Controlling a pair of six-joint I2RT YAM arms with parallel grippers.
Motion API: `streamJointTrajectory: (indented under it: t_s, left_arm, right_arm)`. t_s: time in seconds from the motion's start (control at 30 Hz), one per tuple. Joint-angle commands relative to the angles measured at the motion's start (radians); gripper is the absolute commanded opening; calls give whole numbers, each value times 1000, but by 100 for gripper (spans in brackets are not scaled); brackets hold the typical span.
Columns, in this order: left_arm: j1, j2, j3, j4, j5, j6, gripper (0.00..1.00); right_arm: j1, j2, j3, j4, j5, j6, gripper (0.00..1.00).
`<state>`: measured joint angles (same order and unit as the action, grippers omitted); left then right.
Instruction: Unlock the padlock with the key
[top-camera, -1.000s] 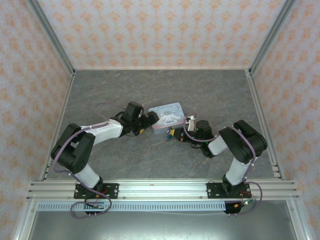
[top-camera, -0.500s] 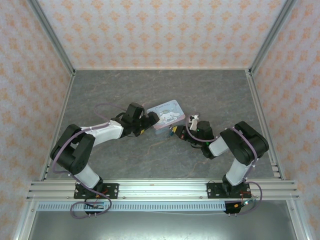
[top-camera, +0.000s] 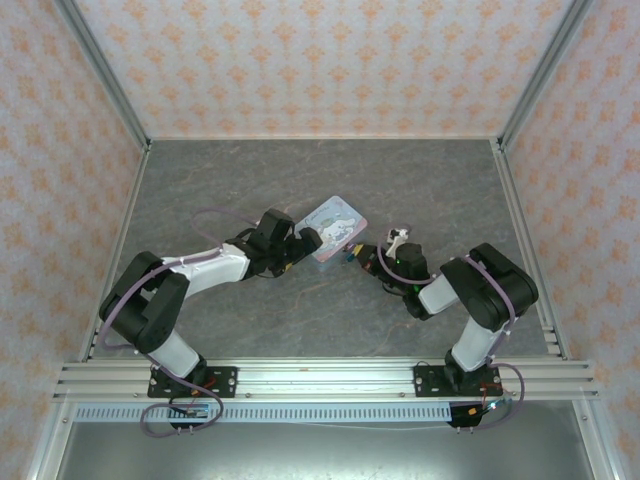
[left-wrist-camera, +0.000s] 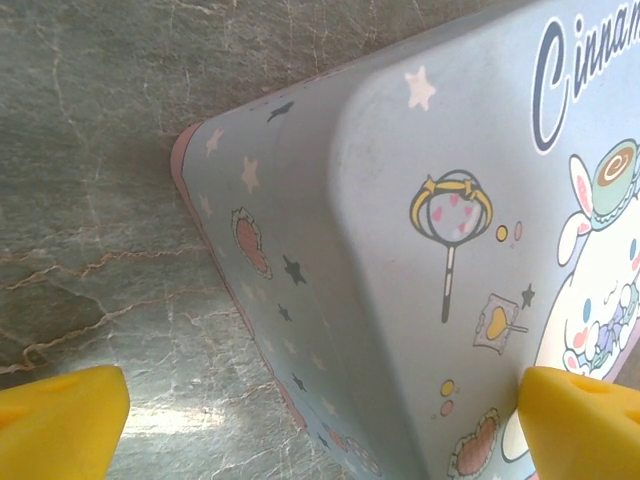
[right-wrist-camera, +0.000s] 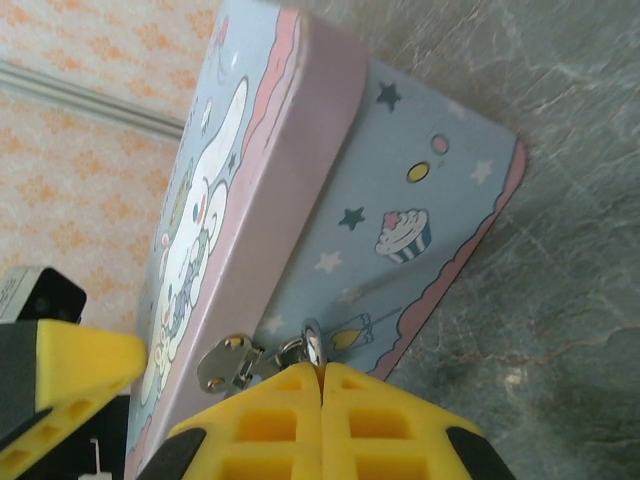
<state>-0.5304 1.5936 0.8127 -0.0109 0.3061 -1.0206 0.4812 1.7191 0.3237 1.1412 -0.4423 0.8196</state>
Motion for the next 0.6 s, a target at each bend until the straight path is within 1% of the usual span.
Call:
streamJointTrajectory:
  t_s: [0.0, 0.13, 0.23, 0.33, 0.4, 0.57]
  left_arm:
    - [-11, -11, -34, -142, -37, 24, 99]
    - [-4, -24, -25, -160, -48, 38, 99]
    - [11, -39, -13, -163, -44, 55, 99]
    - [23, -83, -9, -116, -23, 70, 100]
    - [33, -122, 19, -125, -31, 98, 100]
    - [39, -212, 103, -220, -111, 188, 100]
  right_arm:
    - [-12, -6, 15, 69, 51, 27, 0]
    - [-36, -27, 0, 53, 44, 9, 0]
    - [-44, -101, -21, -39, 47, -41, 0]
    - [-47, -222, -45, -184, 67, -91, 0]
    - [-46, -337, -50, -315, 71, -134, 0]
    - [-44, -626, -17, -712, 51, -231, 0]
